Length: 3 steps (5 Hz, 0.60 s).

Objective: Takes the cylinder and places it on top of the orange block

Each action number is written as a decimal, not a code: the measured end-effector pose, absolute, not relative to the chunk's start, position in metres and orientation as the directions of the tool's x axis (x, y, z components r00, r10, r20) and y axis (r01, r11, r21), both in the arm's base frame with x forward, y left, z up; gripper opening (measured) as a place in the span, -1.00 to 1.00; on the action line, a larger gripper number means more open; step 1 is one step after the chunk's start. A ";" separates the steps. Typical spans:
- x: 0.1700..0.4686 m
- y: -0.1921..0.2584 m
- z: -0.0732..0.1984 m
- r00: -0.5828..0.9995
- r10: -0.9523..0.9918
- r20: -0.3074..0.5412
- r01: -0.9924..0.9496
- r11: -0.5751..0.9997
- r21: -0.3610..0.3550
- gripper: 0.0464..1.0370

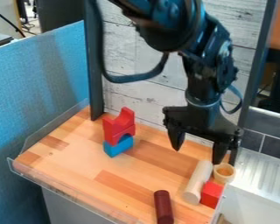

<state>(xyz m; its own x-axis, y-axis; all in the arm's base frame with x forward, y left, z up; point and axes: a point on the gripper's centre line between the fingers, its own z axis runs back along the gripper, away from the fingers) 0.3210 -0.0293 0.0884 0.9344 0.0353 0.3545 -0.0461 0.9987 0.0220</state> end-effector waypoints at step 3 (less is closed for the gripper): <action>0.370 -0.021 0.030 0.903 0.075 0.422 -0.098 0.995 0.032 0.93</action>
